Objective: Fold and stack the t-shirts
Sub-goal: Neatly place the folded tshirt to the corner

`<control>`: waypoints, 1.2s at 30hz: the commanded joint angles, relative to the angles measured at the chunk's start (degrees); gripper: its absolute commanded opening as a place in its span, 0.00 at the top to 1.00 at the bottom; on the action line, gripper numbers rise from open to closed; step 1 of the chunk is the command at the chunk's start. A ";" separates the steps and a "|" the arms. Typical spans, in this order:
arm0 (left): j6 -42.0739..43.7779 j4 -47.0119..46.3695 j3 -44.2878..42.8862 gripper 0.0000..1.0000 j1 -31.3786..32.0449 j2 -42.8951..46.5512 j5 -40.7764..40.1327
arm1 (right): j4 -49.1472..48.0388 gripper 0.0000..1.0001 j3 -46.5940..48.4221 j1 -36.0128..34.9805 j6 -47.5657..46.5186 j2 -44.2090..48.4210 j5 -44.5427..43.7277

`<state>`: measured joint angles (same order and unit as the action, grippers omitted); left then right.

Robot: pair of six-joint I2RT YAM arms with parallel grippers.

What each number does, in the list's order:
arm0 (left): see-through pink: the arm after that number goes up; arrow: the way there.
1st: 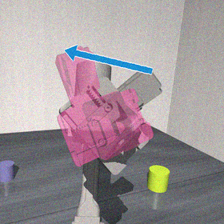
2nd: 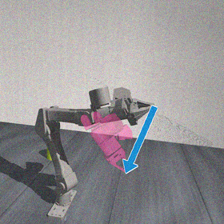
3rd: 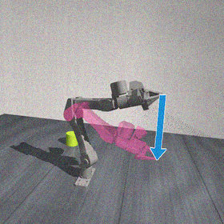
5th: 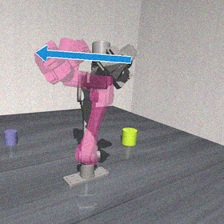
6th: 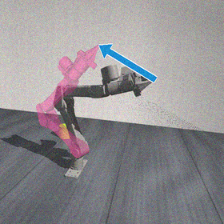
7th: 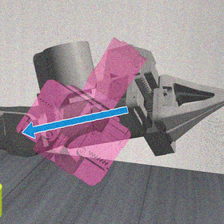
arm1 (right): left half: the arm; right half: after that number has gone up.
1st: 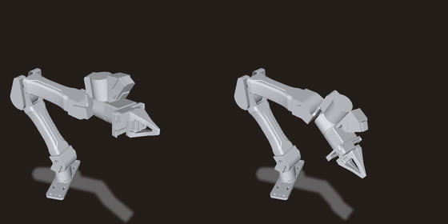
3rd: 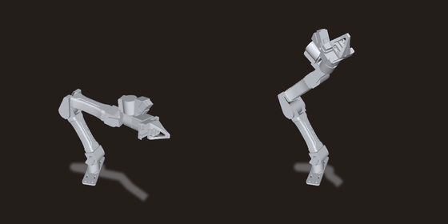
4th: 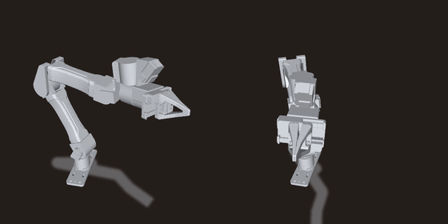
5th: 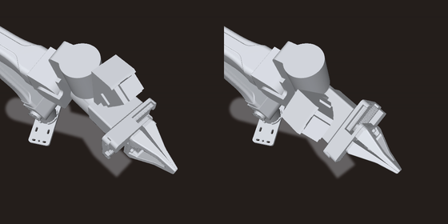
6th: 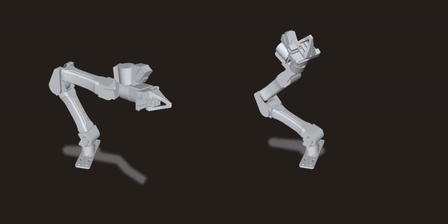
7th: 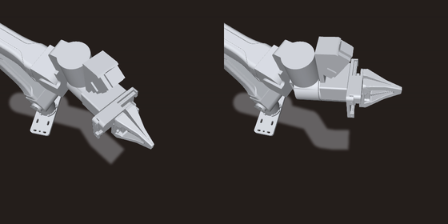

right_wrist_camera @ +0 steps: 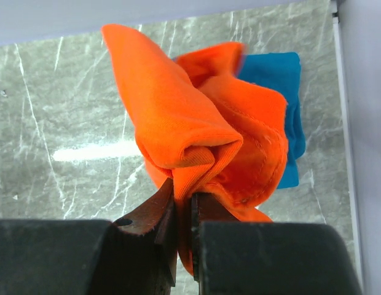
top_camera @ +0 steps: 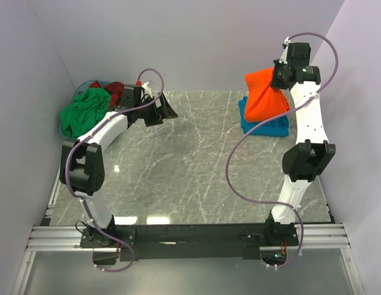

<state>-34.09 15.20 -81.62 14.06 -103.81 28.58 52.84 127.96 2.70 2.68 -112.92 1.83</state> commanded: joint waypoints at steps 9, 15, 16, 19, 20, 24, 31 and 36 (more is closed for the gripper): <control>0.25 -1.58 0.77 0.00 -0.27 1.77 0.51 | -0.37 1.00 1.15 0.64 0.22 1.57 4.06; 0.34 -1.23 0.33 0.01 -0.44 0.54 0.34 | -0.46 1.00 1.59 0.55 0.22 -1.95 9.25; 0.25 -1.23 0.41 0.00 -0.44 0.36 0.34 | -0.46 1.00 1.59 0.55 0.22 -2.91 9.08; 0.34 -1.14 0.41 0.01 -0.53 0.01 0.34 | -0.19 1.00 2.47 0.90 0.05 -5.28 7.23; 0.42 -0.88 0.41 0.00 -0.62 -0.16 0.16 | -0.37 1.00 2.56 1.08 0.22 -5.72 7.40; 0.60 -0.52 0.33 0.01 -0.79 -0.43 -0.10 | -1.51 1.00 2.47 2.83 0.92 -8.01 6.97; 0.95 0.18 -0.20 0.01 -0.97 -1.39 -0.63 | -5.02 1.00 2.56 6.70 1.36 -12.92 7.23; 1.21 0.53 -0.29 0.00 -0.97 -1.05 -1.07 | -7.92 1.00 5.71 9.60 2.16 -17.84 7.05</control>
<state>-34.06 15.99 -81.21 13.34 -105.19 28.32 50.17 129.73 10.83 4.01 -128.81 8.71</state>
